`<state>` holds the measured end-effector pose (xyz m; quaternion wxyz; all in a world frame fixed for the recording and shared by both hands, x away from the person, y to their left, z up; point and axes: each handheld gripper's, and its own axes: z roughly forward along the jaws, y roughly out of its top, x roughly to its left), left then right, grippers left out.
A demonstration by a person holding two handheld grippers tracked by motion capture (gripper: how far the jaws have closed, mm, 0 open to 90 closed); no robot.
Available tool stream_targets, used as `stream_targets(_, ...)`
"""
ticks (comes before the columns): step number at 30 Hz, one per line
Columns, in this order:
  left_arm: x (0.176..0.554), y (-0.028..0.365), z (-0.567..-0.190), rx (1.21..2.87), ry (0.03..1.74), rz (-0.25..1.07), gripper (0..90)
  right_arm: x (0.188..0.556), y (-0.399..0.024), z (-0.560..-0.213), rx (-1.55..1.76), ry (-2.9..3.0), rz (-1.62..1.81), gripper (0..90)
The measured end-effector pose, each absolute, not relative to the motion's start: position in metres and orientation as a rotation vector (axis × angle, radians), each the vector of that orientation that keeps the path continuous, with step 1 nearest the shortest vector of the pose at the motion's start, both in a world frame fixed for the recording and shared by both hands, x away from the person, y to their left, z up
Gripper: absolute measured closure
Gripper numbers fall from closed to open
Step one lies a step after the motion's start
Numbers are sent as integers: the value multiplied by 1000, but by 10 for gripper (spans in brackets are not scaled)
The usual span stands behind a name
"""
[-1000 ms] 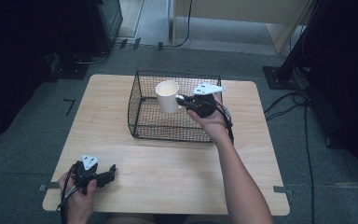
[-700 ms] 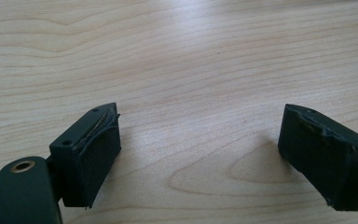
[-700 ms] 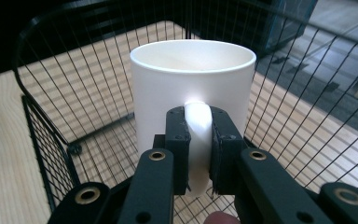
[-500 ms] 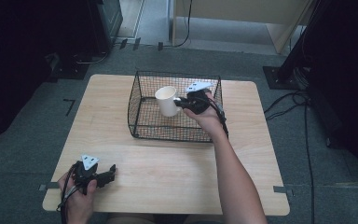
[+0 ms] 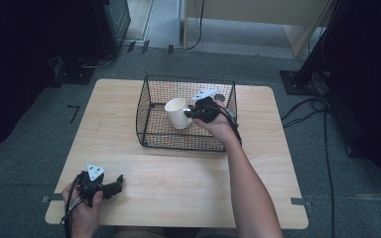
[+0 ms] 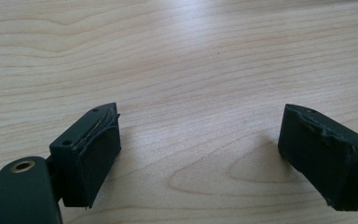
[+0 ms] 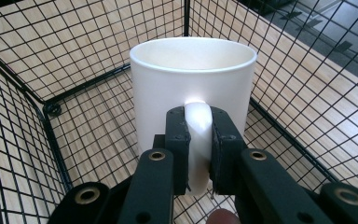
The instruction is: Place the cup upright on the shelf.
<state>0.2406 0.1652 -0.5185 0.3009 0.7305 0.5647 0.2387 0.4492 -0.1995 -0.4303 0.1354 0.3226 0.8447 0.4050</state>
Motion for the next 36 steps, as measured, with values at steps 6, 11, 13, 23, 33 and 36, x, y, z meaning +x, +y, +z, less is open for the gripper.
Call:
stream_targets(6,241,165,-519,1936,1499,634,132,451,-203,-433,966,2458,1143,804)
stream_targets(11,241,165,-518,1939,1498,633,132,453,-201,-436,1021,2457,1067,770)
stream_targets(13,241,165,-518,1939,1498,633,132,453,-199,-439,1013,2489,1029,727)
stream_targets(23,241,165,-518,1938,1499,634,132,452,-200,-437,1007,2459,1090,567)
stream_targets(33,241,165,-518,1940,1498,633,132,447,-210,-416,1030,2294,1274,384)
stream_targets(36,241,165,-518,1940,1498,633,132,444,-215,-409,1033,2233,1323,361)
